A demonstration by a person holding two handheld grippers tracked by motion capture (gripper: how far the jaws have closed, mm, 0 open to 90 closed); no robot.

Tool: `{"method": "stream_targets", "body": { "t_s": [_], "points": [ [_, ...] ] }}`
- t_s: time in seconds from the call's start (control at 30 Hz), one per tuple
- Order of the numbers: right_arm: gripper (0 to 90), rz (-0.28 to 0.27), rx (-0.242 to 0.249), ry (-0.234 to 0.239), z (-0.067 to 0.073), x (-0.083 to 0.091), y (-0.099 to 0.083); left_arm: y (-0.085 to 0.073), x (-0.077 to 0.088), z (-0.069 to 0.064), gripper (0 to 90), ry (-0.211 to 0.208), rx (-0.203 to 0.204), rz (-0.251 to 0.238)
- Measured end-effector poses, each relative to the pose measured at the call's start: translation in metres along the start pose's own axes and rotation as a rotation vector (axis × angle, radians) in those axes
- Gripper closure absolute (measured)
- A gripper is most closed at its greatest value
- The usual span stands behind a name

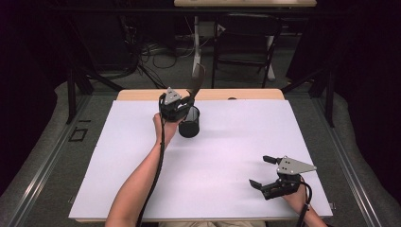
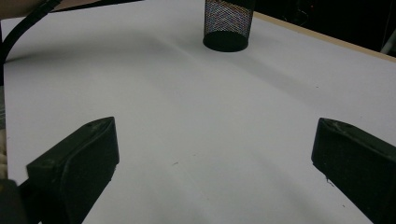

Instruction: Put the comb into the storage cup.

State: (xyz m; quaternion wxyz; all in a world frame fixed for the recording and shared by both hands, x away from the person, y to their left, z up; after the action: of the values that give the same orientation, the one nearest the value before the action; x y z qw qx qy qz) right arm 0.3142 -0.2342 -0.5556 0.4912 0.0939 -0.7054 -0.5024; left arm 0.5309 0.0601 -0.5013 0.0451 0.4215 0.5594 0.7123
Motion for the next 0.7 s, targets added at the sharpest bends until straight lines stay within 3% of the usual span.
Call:
{"method": "stream_targets", "body": {
  "t_s": [0.7],
  "points": [
    [0.4,0.001,0.002,-0.001,-0.0004,0.0001,-0.0001,-0.0036,-0.0024,0.0007,72.4,0.001,0.006,0.026]
  ]
}}
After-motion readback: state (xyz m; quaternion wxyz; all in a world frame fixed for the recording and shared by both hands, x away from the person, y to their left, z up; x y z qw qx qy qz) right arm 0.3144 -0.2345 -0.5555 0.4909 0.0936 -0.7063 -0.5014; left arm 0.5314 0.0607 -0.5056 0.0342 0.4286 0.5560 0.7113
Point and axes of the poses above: each handheld gripper's, and its own axes: x roughly backward along the jaws, y roughly out of its top, z roughly to its left, the point moved 6 cm from there along -x, roughly forward along the jaws, and after that the axes turned 14 degrees about z, right-handed, at the moved point
